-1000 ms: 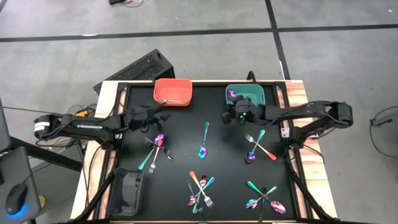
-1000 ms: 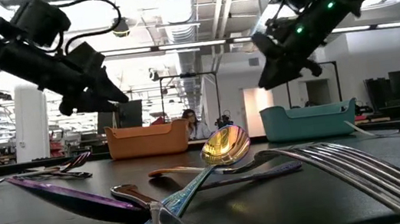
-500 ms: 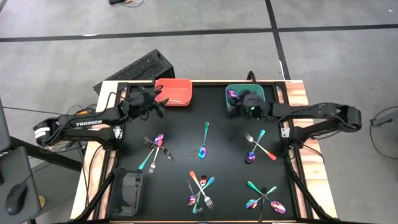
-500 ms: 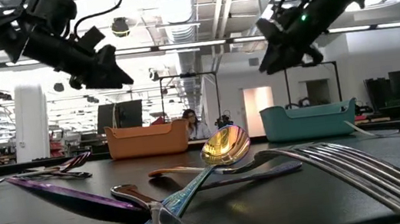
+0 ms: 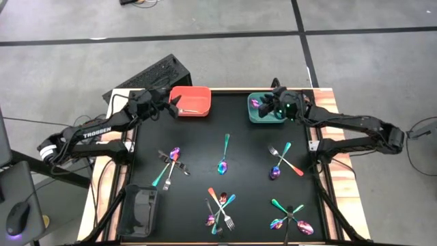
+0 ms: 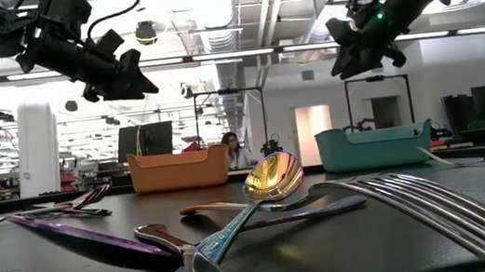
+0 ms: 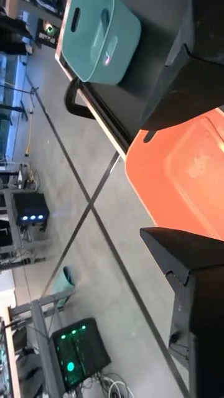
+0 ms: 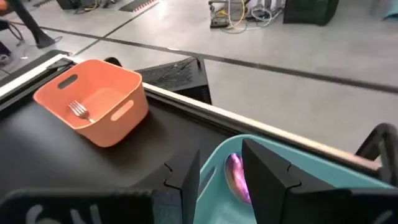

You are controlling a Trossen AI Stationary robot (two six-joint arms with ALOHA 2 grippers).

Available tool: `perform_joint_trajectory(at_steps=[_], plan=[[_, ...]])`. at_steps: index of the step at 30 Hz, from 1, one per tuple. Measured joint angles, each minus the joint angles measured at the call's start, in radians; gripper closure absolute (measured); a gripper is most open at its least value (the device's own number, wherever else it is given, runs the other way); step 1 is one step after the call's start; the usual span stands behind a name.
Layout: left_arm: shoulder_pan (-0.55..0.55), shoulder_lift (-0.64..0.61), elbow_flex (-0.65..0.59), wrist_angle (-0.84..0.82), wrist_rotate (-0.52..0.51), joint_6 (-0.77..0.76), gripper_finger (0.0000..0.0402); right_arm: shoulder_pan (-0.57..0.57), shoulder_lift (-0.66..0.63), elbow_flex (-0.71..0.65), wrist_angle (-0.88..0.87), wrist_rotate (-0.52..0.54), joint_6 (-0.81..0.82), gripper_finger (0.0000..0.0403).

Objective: Sort silverware by color (type)
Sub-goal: Put the blue spoon into the blue bin

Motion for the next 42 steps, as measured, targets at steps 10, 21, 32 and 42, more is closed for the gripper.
perform_joint_trajectory(at_steps=[10,21,32,42], plan=[[-0.079,0.0,-0.014,-0.01,0.179,-0.158,0.0145,0.169,0.0,0.0,-0.043,-0.051,0.112,0.0264],[-0.691,-0.003,-0.118,0.002,-0.214,-0.424,0.0145,0.571,0.006,0.0,-0.055,0.228,0.187,0.0264],[-1.0,0.013,-0.119,-0.081,-0.636,-0.559,0.0146,0.699,0.125,-0.002,-0.303,0.262,0.442,0.0264],[-0.965,0.122,-0.119,-0.073,-0.75,-0.505,0.0145,0.56,0.121,-0.001,-0.306,0.338,0.109,0.0264]])
